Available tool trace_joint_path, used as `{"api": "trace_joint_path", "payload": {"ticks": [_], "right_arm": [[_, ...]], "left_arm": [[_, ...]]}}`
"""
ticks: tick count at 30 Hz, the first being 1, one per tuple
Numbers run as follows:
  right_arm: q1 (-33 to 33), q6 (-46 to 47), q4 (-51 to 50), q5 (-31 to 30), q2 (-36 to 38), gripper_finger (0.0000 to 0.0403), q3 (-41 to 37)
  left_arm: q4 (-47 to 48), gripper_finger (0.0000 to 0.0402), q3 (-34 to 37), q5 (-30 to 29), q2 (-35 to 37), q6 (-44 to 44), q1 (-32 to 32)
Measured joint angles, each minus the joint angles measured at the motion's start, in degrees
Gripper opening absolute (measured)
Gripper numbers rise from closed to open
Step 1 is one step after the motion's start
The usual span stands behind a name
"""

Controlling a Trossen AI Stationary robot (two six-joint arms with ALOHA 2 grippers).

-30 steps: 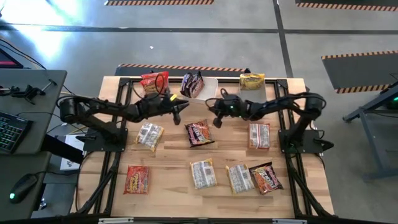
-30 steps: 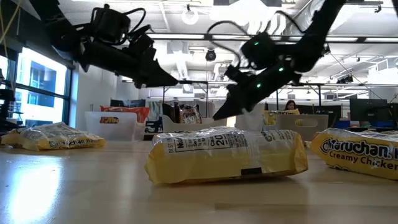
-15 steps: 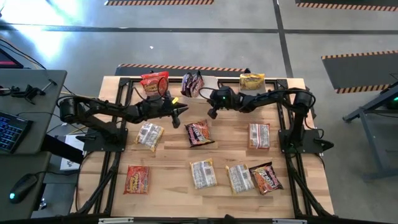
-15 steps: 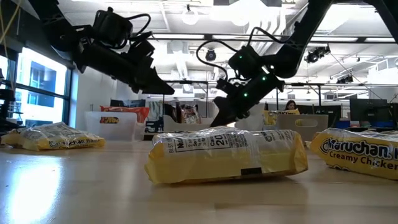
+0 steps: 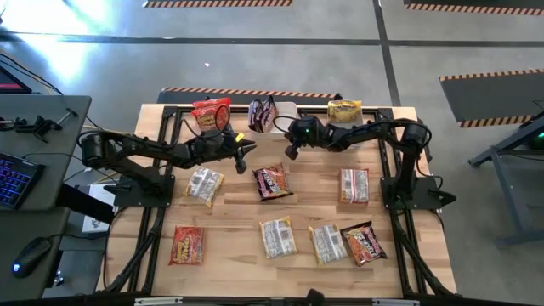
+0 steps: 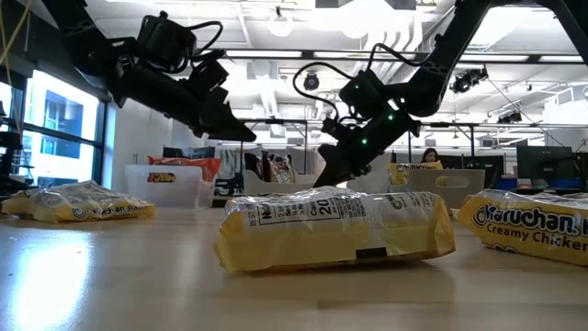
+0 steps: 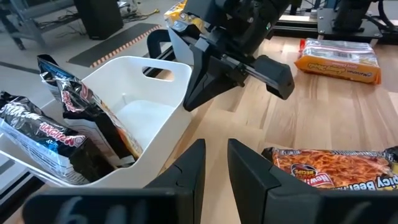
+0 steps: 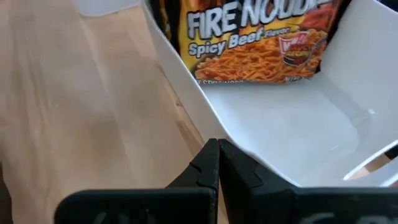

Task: Sort Maruchan noodles
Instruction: Adjust the white bin, then put the yellow noodle pack into the gray bin

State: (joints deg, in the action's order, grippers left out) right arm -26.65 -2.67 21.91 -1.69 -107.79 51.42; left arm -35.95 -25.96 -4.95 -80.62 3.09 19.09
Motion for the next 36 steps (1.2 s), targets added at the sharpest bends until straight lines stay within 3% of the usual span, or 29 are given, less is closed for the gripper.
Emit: {"api": "trace_joint_path", "payload": {"ticks": [6, 15, 20, 27, 31, 36], "right_arm": [[0.62, -1.44, -3.56, 0.76, 2.71, 0.0000, 0.00], [7.59, -1.81, -25.01, 0.89, 15.71, 0.0000, 0.00], [13.91, 6.40, -41.70, 1.90, 21.63, 0.0000, 0.00], [25.30, 21.80, -57.96, 12.17, 24.47, 0.0006, -0.03], [33.20, 25.09, -57.28, 16.81, 24.10, 0.0051, -0.07], [38.07, 27.27, -54.37, 19.71, 21.43, 0.0143, -0.07]], "left_arm": [[-0.36, 0.0057, -0.02, 0.98, -0.02, 0.01, 0.00], [-0.36, 0.0057, -0.02, 2.39, -0.02, 0.04, 0.00], [-0.37, 0.0057, -0.02, 3.06, -0.02, -0.41, 0.00], [-0.36, 0.0057, -0.02, 3.60, -0.02, -0.95, 0.00], [-0.37, 0.0057, -0.02, 7.95, -0.02, -1.61, 0.00], [-1.54, 0.0057, -0.07, 14.26, -0.07, -3.01, -0.14]]}}
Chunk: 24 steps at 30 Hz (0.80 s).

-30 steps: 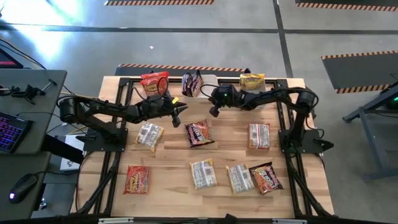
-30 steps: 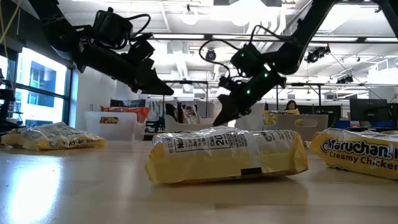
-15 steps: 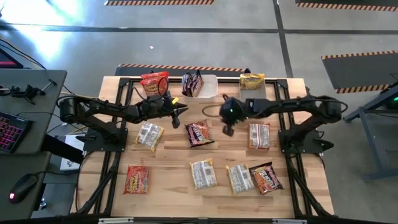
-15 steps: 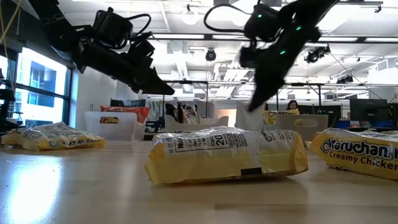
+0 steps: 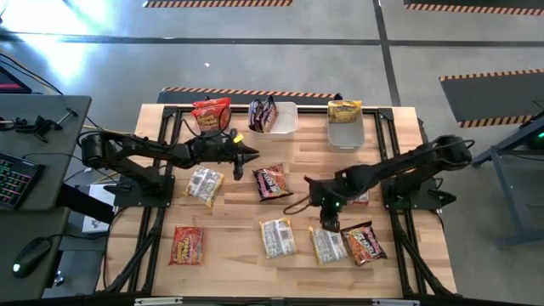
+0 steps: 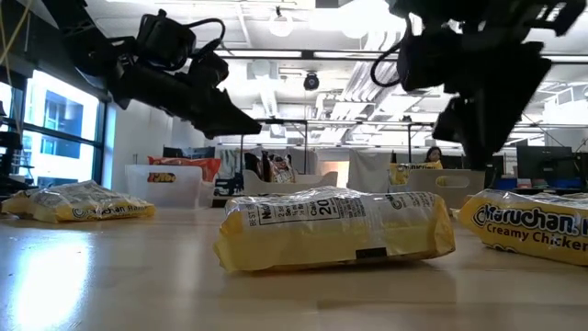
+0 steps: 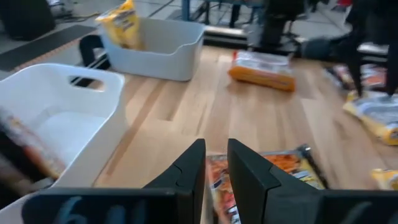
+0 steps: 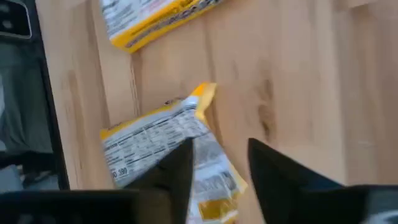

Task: Sort Maruchan noodles
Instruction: Put the yellow noodle pack into the gray bin

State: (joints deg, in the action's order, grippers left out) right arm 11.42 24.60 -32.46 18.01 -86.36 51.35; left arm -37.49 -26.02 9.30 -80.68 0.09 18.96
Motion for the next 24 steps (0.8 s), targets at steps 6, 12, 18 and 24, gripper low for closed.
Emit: {"api": "trace_joint_path", "payload": {"ticks": [6, 12, 18, 24], "right_arm": [[0.84, -2.56, 4.31, 5.36, -5.31, 0.0203, 0.00], [0.81, -5.21, 7.32, 6.50, -9.39, 0.0197, 0.00], [0.70, -6.84, 9.73, 7.82, -11.02, 0.0167, 0.00], [0.57, -9.98, 12.08, 7.33, -11.29, 0.0101, 0.00]], "left_arm": [[-0.71, 0.0057, -0.02, 2.12, 0.00, -0.99, -0.20], [-1.04, 0.0057, -0.02, 2.18, 0.00, -0.99, -1.07], [-1.87, 0.0057, -0.02, 2.18, 0.00, -0.99, -1.61], [-1.86, 0.0057, -0.02, 2.18, 0.00, -3.95, -1.70]]}}
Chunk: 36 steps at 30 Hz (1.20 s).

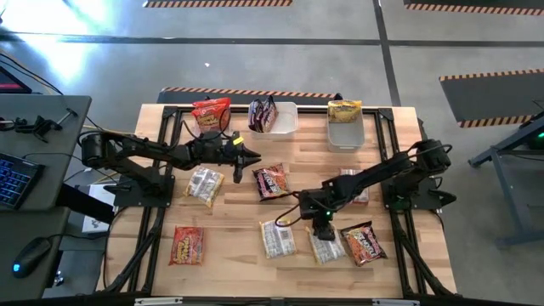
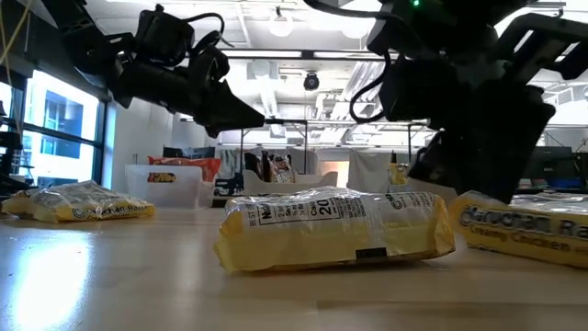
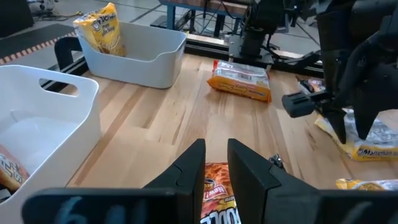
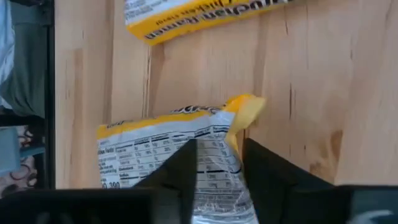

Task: Sort Maruchan noodles
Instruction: Put the yellow noodle pack into the gray bin

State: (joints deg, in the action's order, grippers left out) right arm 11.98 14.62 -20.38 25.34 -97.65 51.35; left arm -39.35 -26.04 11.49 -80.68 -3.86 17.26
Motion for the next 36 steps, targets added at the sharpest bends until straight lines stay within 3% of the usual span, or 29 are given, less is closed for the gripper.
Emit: {"api": "trace_joint_path", "payload": {"ticks": [6, 11, 17, 27, 36], "right_arm": [[-1.82, -4.48, 0.42, -0.29, 0.21, 0.0012, 0.00], [-4.23, -8.39, 0.12, -1.58, 2.03, 0.0007, 0.00], [-7.01, -13.17, 1.10, -4.68, 4.71, 0.0001, 0.00], [-6.38, -5.18, -5.57, -6.64, 11.61, 0.0022, 0.00], [-0.33, 2.52, -15.44, -22.83, 23.26, 0.0096, -0.12]], "left_arm": [[0.11, 0.0058, -0.03, -0.03, 0.00, 0.00, -1.15], [3.83, 0.0069, -3.02, 0.84, -1.72, -0.05, -3.73], [5.02, 0.0109, -9.45, 6.65, -9.14, -0.07, -7.20], [7.51, 0.0171, -25.95, 14.85, -26.78, 0.14, -12.35], [20.60, 0.0180, -38.48, 16.70, -34.55, 1.85, -16.59]]}}
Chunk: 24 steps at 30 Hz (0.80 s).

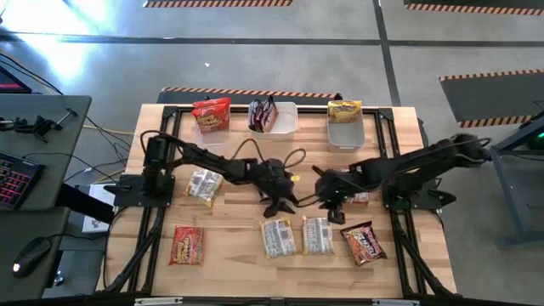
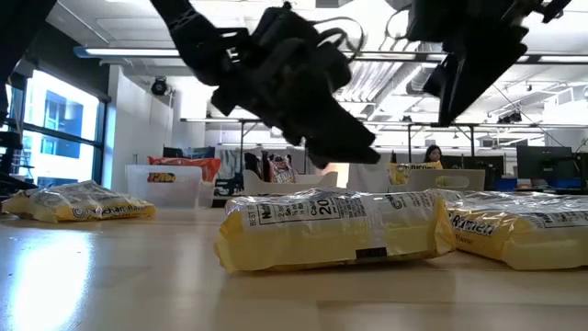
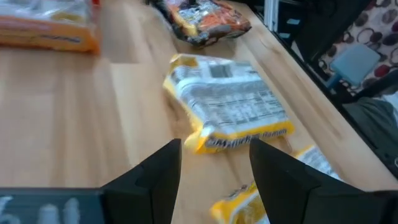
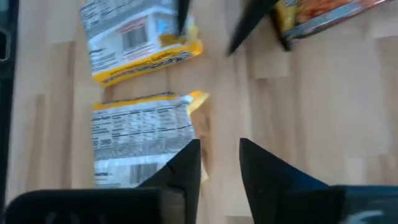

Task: Sort Maruchan noodles
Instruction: Put the yellow noodle pack into the gray bin

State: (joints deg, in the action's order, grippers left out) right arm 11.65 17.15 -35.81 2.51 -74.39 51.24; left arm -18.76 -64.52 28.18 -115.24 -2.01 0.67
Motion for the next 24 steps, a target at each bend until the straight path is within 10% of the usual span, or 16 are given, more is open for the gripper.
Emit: {"api": "trace_joint_path", "payload": {"ticks": [13, 24], "right_arm": [[4.57, 9.27, 20.02, -2.92, 2.20, 0.0121, -12.97], [4.74, 9.79, 33.21, 2.49, -10.17, 0.0212, -14.34]], "left_arm": [[4.43, 0.0172, -2.46, -7.69, -1.84, -2.90, -3.15], [-12.54, 0.0097, 10.21, -7.54, 0.40, -8.31, -2.64]]}}
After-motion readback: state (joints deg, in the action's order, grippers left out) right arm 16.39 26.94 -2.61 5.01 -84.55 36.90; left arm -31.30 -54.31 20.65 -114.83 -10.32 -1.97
